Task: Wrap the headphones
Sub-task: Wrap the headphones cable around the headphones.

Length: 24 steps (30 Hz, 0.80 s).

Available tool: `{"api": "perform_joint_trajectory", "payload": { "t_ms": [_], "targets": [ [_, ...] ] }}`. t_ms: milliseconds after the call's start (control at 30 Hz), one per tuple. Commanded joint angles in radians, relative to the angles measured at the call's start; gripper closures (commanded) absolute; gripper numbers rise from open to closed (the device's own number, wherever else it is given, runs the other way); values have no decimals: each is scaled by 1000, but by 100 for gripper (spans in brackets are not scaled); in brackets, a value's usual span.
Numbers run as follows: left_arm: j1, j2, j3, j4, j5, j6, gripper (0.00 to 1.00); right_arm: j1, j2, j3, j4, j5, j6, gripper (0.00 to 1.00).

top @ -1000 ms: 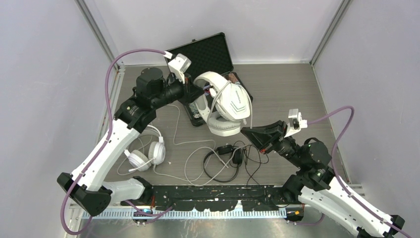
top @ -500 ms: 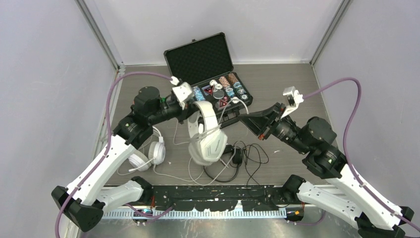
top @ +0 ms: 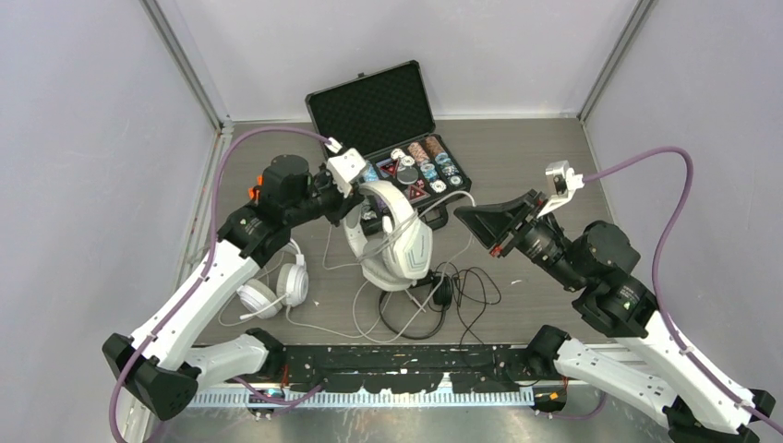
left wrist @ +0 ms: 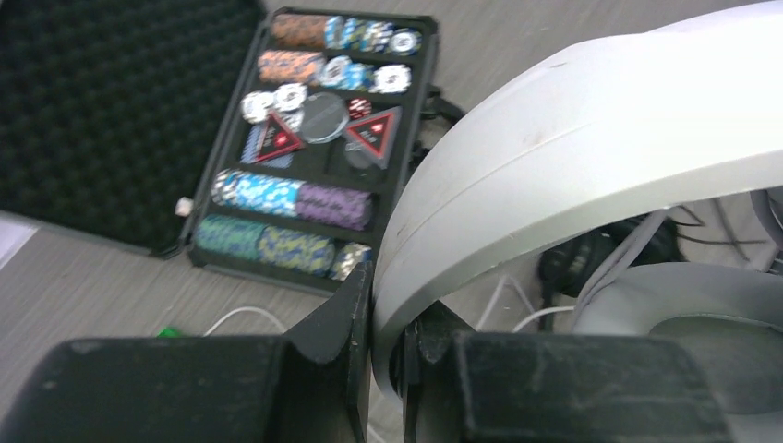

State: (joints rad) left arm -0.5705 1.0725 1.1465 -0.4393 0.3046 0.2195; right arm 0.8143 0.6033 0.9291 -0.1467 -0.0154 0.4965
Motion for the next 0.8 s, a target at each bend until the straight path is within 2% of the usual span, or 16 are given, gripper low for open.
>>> {"api": "perform_joint_trajectory", "payload": {
  "t_ms": [0,133,300,600,767],
  "targets": [
    [3,7,60,-22,-172,15,100,-3,61,110,11,-21,37,100],
    [3,0,40,-14,-292,2,100,-3,145,151,29,-121,112,100],
    [2,52,87,-85,-440,-65,100,-3,236,139,156,-223,247,100],
    [-2,109,93,-90,-479,-181,100,6,410,190,236,-227,296,100],
    [0,177,160,-168,-545,-316,100,89,471,214,198,-185,270,100]
  ]
}}
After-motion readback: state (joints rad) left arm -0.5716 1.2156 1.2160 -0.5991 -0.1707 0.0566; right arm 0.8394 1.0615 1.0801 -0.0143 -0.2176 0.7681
